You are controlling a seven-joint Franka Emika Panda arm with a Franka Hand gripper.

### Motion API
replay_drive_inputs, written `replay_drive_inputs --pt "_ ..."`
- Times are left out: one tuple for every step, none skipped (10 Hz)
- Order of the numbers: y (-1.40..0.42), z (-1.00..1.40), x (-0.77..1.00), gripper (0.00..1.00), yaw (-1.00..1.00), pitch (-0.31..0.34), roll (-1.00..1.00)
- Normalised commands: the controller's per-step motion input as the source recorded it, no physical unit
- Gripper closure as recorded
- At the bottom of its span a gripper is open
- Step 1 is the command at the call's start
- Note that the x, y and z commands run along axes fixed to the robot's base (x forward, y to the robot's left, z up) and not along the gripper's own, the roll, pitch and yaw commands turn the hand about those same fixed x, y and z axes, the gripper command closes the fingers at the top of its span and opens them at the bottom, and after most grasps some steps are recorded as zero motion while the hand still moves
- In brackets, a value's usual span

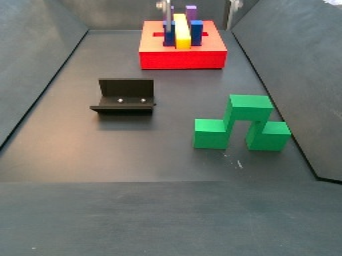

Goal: Pick up the green object. Move up. Move to above the board. Insert the green object.
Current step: Pick up the green object.

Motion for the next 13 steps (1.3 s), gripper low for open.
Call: replay_drive_inputs --pt "0.74 -0.33 -0.52 0.00 -0.20 -0.044 0.00" --pt "0.70 -0.32 -0.65 0.00 -0.22 -0.080 0.00" --pt "0.66 -0.27 -0.75 0.00 -0.22 -0.109 0.00" --pt "0.63 -0.23 -0.78 0.00 -0.21 -0.143 0.00" --pt "0.45 -0.21 -0.63 0.00 -0.16 -0.150 0.00" --pt "0.05 -0.34 -0.42 0.00 -0.09 -0.140 0.19" --pt "0.00 -0.50 -0.31 0.00 -0.11 -0.113 0.35" --pt "0.00 -0.43 -0.12 0.00 -0.08 -0.063 0.27" --pt "0.07 -0.15 -0.03 0.00 0.00 0.000 0.13" --pt "0.28 -0.03 -0.07 0.00 0.00 0.000 0.00" --pt "0.27 -0.08 -0.06 0.00 0.00 0.000 0.02" --pt "0.26 -0.17 -0.05 0.00 0.00 -0.003 0.03" --pt "0.11 -0.20 0.00 0.00 0.00 -0.014 0.05"
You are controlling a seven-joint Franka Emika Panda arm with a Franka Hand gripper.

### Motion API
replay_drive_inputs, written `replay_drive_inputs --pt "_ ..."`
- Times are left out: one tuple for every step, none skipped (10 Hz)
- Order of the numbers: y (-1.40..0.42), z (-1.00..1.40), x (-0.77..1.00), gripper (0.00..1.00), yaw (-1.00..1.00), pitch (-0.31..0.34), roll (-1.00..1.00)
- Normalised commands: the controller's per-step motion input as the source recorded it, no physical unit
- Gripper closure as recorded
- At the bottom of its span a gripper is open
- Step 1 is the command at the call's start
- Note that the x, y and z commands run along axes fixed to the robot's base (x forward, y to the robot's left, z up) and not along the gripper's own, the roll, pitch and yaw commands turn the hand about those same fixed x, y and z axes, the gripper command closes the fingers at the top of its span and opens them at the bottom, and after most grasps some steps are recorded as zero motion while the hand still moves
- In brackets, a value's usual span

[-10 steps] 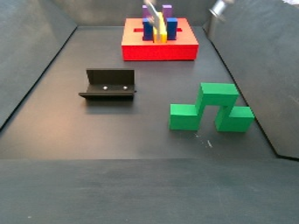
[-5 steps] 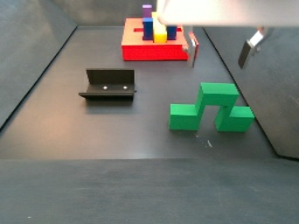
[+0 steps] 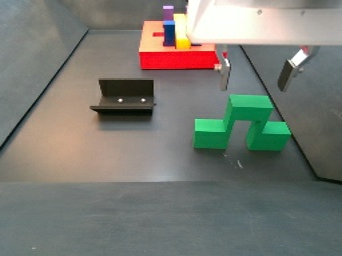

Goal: Pick up the green object. Move up. Move to above the board. Insert the green object.
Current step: Pick up the green object.

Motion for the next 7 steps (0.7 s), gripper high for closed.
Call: replay_drive_inputs --pt "0.00 -0.25 0.00 0.00 0.00 -0.020 0.04" --pt "0.00 -0.29 0.00 0.00 0.00 -0.040 0.02" --pt "0.00 -0.26 0.00 0.00 0.00 -0.027 0.00" --pt "0.00 -0.25 0.00 0.00 0.00 -0.020 0.00" --pt "0.00 -0.25 0.00 0.00 0.00 -0.024 0.00" --pt "0.00 -0.26 0.00 0.00 0.00 -0.021 0.00" --pt "0.00 -0.28 0.00 0.00 0.00 -0.034 0.00"
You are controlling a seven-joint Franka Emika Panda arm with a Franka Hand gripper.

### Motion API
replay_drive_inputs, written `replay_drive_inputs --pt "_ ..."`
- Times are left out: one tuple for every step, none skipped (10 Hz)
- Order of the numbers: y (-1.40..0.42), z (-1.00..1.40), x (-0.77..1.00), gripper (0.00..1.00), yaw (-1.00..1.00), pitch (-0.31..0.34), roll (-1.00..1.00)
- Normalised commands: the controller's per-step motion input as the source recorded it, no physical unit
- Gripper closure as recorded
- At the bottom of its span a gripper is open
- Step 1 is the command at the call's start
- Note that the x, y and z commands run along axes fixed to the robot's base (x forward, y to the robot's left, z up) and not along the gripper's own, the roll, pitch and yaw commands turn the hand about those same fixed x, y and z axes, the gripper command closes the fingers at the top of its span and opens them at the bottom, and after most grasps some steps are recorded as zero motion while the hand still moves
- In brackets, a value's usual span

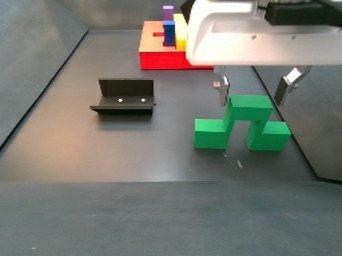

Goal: Pick up the green object. Move up. Move to above the board. Insert the green object.
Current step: Pick up the green object.

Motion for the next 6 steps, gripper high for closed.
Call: replay_drive_inputs --pt "0.00 -0.30 0.00 0.00 0.00 -0.027 0.02" --pt "0.00 -0.31 0.00 0.00 0.00 -0.027 0.02" --pt "0.00 -0.30 0.00 0.00 0.00 -0.026 0.02" --pt "0.04 -0.29 0.00 0.00 0.00 -0.021 0.02" --pt "0.04 -0.29 0.00 0.00 0.00 -0.024 0.00" --pt "0.08 -0.27 0.00 0.00 0.00 -0.020 0.00"
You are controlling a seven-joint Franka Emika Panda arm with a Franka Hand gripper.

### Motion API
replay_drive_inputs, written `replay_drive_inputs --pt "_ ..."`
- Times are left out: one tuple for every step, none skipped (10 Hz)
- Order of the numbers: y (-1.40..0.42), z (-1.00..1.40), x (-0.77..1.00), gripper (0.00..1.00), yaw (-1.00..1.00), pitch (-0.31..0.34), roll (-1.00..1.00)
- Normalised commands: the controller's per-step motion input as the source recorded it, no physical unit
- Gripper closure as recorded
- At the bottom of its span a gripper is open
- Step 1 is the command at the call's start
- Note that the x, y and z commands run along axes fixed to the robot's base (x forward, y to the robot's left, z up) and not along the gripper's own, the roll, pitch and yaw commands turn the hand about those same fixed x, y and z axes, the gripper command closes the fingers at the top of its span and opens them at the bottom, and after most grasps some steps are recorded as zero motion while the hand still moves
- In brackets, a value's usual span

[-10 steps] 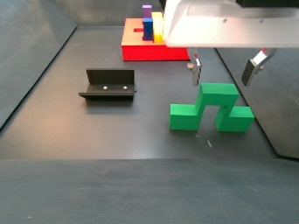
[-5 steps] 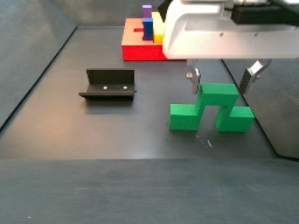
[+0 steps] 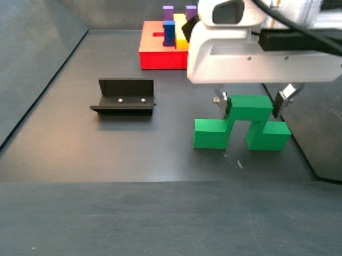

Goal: Pick up the green object. Move up. Move to above the board. Insert the green object.
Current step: Pick up the green object.

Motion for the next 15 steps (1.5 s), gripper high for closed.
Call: replay_drive_inputs --pt "0.01 -0.20 0.00 0.00 0.02 -0.019 0.00" --pt "0.00 0.00 0.00 0.00 0.00 0.000 0.00" --pt "0.00 0.00 0.00 1.00 0.00 0.000 0.00" --pt "0.00 0.00 0.00 1.00 0.00 0.000 0.00" --pt "0.00 0.00 0.00 1.00 0.00 0.000 0.00" --pt "0.00 0.00 0.00 1.00 0.00 0.000 0.00" --pt "0.00 0.00 0.00 1.00 0.00 0.000 0.00" --pt "0.00 0.00 0.00 1.00 0.00 0.000 0.00" --pt "0.00 0.00 0.00 1.00 0.00 0.000 0.00" --pt "0.00 0.00 0.00 1.00 0.00 0.000 0.00" --pt "0.00 0.00 0.00 1.00 0.00 0.000 0.00" --pt "0.00 0.00 0.00 1.00 0.00 0.000 0.00" --pt "0.00 0.00 0.00 1.00 0.00 0.000 0.00" --pt "0.00 0.00 0.00 1.00 0.00 0.000 0.00" --pt "0.00 0.00 0.00 1.00 0.00 0.000 0.00"
